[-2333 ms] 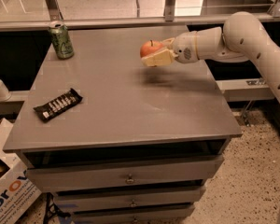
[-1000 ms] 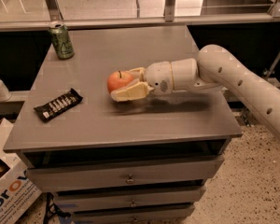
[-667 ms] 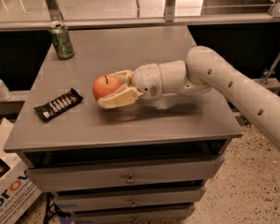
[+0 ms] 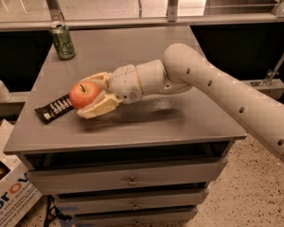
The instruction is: Move apple near rxbar chocolate
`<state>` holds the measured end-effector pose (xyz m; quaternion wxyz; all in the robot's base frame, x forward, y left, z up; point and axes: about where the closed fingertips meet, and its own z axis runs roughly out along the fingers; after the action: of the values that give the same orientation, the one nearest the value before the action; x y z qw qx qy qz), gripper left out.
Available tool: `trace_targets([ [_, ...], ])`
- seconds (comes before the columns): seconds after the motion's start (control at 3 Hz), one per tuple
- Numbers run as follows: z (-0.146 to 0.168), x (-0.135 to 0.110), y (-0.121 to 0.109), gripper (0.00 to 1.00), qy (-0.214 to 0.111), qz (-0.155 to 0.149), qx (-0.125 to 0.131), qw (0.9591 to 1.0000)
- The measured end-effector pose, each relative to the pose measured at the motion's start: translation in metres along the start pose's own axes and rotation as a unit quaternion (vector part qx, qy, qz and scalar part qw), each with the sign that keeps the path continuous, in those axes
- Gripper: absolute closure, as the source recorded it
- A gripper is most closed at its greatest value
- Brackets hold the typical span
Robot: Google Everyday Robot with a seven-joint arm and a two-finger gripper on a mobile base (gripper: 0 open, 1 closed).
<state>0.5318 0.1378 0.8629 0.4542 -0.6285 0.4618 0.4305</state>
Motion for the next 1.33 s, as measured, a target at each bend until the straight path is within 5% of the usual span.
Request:
trace_targets([
  [0.33, 0.021, 0.006, -0.005, 1.00, 0.025, -0.035, 0.004, 0.9991],
  [1.0, 0.030, 0.031, -0.014, 1.00, 0.062, -0.050, 0.023, 0.9966],
  [1.33, 0.029, 0.029, -0.015, 0.81, 0.063, -0.049, 0.024, 0.9965],
])
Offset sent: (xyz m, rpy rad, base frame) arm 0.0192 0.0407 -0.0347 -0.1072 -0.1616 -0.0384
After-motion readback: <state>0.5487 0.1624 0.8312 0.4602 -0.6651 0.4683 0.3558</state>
